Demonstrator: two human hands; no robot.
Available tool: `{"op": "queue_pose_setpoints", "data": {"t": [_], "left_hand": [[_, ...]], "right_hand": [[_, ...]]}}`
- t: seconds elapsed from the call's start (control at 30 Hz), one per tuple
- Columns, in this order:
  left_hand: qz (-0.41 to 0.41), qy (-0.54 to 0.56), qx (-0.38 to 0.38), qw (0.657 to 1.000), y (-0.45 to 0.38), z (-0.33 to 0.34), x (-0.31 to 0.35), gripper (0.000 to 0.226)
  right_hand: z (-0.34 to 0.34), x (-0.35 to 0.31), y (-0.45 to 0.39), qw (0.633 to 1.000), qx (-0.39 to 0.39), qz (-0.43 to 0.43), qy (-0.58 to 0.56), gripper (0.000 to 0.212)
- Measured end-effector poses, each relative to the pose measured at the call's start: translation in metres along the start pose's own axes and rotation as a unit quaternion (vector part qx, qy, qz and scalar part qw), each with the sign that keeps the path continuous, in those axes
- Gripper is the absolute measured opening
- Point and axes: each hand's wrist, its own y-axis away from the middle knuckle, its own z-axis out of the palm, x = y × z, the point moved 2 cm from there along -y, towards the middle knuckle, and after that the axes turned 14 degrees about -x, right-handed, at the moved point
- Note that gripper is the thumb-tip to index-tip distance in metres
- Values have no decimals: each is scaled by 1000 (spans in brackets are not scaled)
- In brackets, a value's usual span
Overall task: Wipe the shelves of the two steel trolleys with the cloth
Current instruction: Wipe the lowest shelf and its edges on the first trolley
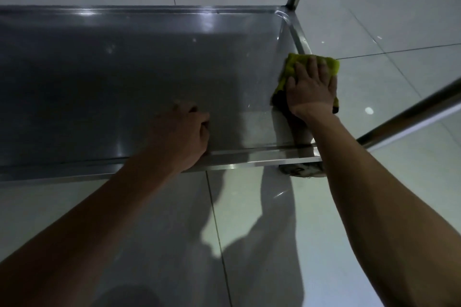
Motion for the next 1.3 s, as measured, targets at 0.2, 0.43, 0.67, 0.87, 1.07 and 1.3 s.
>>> {"op": "queue_pose_setpoints", "data": {"t": [0.2, 0.43, 0.67, 0.87, 1.07, 1.3], "left_hand": [[22, -102, -46, 993, 4, 6, -4, 45], [55, -21, -21, 998, 27, -10, -36, 43], [15, -67, 4, 998, 82, -8, -98, 25], [-11, -76, -22, 997, 92, -1, -109, 41], [3, -54, -23, 998, 96, 1, -107, 46], [-8, -18, -30, 999, 89, 5, -100, 51]], "right_hand": [[10, -21, 10, 998, -34, -40, 32, 58], [37, -119, 42, 989, -58, -136, 31, 59], [64, -213, 82, 967, -85, -240, 22, 58], [74, -244, 105, 951, -71, -295, 56, 55], [68, -200, 115, 954, -58, -289, 60, 56], [51, -119, 121, 980, -48, -190, 35, 55]]}}
